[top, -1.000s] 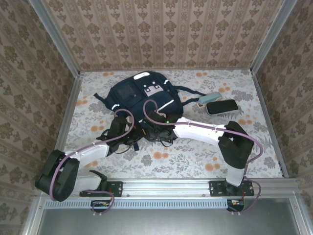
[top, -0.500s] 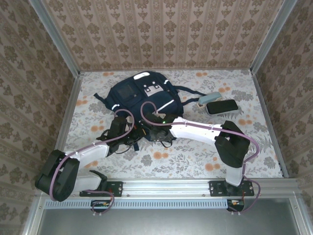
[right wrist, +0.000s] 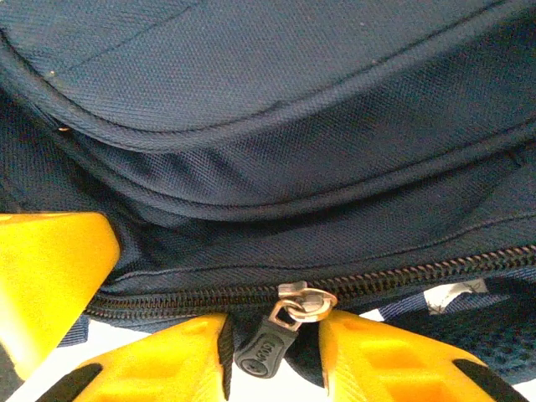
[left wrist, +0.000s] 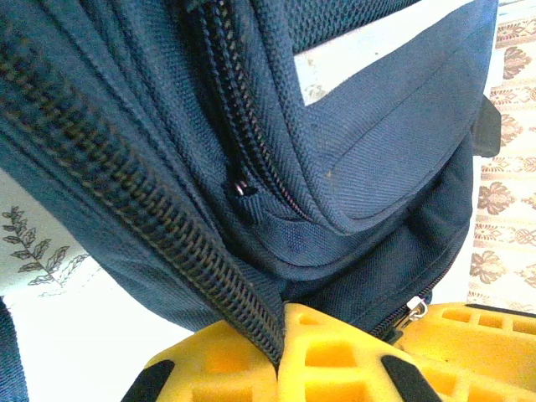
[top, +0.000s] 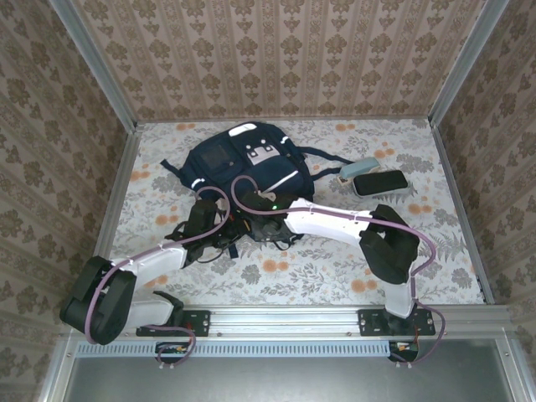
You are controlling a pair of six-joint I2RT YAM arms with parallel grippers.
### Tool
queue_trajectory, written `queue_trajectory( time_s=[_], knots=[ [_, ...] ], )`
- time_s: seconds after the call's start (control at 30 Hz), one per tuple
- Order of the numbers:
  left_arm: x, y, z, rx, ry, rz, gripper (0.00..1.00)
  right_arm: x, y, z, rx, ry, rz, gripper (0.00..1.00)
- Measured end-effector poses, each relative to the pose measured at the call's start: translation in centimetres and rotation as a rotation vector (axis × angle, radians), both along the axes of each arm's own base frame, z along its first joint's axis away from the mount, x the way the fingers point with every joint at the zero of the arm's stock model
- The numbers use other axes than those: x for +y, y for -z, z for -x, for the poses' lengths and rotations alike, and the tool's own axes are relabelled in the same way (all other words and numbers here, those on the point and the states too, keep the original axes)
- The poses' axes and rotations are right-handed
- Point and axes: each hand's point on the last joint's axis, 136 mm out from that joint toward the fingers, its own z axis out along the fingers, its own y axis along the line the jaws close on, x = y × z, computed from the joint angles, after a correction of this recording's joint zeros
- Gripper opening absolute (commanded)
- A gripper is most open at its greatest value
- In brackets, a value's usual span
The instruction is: Pack books, pencil case, and school supplies into a backpack
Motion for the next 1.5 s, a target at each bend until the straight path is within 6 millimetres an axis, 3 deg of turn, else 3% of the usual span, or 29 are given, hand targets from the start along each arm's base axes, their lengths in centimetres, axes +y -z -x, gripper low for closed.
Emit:
queue_trajectory(
  time_s=[0.27,0.53,0.73,0.97,1.27,1.5],
  knots=[
    [0.3,0.3,0.0,0.008,-0.012,-0.016,0.00,-0.1,0.1,0.0,-0.024,-0.018,0.040,0.06],
    [0.8,0.8,0.0,0.021,-0.021,-0.039,0.00,-1.2,-0.1,0.6,-0.047,-0.015,0.052,0.05],
    [1.6,1.0,0.0,0.026,-0.028,-0.055,0.00,-4.2,0.3,-0.3,-0.042,0.040,0.064,0.05],
    [3.6,1.1,-0.9,0.025,-0.059,-0.074,0.00,-7.1,0.1,-2.5,-0.028,0.099,0.028,0.10],
    [6.8,1.5,-2.7,0.042,-0.116,-0.146,0.00,-8.2,0.3,-3.3,-0.006,0.033,0.046,0.29],
    [8.0,1.8,-3.4,0.052,-0.121,-0.182,0.00,-6.2,0.1,-3.0,0.010,-0.118,-0.013,0.40]
  ],
)
